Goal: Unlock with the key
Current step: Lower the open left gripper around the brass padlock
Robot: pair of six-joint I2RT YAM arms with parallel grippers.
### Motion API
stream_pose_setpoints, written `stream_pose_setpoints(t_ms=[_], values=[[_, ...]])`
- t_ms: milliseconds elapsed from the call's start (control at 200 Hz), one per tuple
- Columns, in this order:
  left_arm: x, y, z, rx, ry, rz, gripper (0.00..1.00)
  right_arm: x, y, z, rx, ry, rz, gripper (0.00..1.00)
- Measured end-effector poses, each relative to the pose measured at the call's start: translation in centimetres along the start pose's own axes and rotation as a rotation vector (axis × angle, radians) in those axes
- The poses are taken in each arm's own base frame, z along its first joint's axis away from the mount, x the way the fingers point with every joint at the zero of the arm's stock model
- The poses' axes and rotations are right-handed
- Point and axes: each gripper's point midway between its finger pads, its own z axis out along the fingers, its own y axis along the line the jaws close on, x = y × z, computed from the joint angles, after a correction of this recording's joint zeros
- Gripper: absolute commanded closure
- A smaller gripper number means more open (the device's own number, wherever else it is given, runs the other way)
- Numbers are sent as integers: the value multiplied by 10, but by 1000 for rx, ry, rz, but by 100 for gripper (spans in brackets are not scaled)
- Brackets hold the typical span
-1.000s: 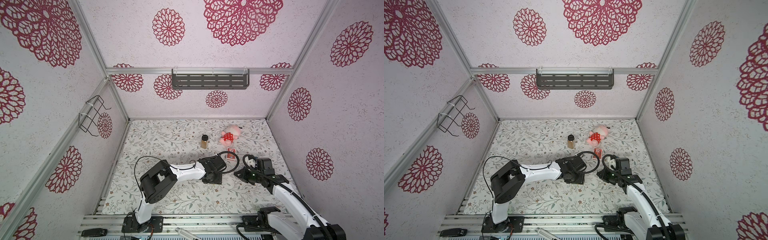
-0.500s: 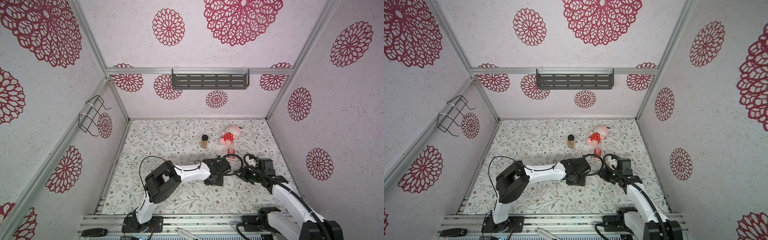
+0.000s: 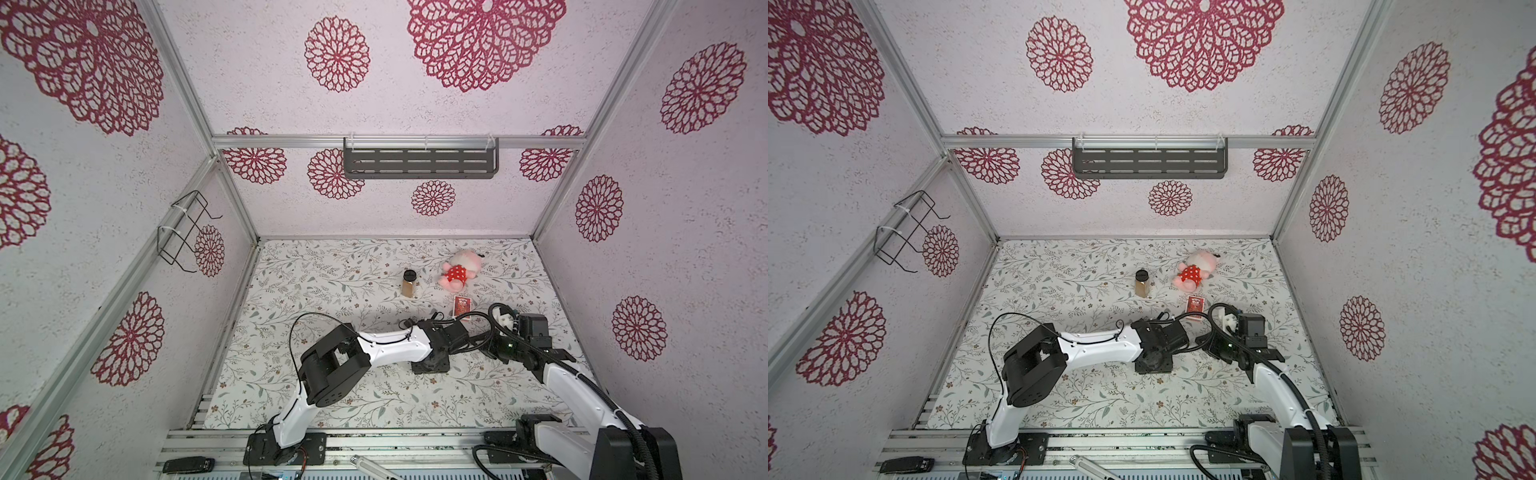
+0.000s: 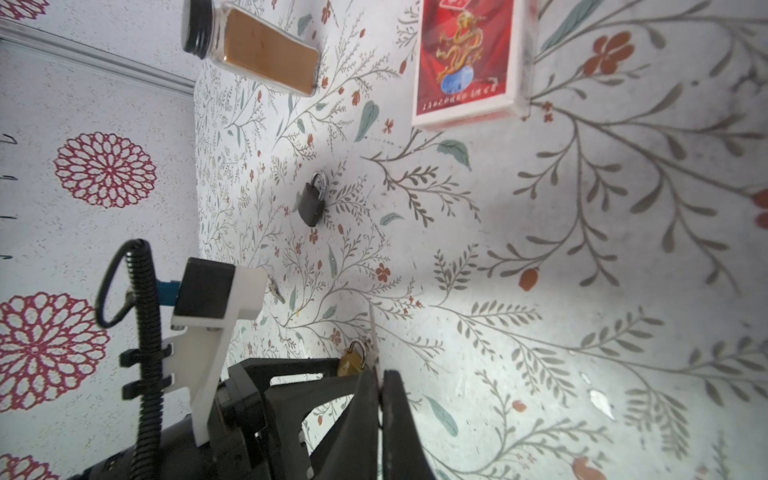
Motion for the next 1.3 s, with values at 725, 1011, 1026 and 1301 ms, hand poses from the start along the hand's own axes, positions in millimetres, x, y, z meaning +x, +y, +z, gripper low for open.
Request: stream_pose_setpoints(t_ms=[725, 1011, 1026, 1301], values=[[-17, -11, -4, -45, -44, 192, 44, -18, -16, -7, 9, -55, 21, 100], [-11, -14, 5, -48, 1, 176, 50, -19, -20, -6, 18, -55, 29, 100], [-11, -14, 5, -49, 2, 173, 51, -19, -21, -6, 18, -55, 29, 100], [-5, -10, 5, -78, 34, 103, 56, -20, -22, -6, 21, -54, 35, 100]])
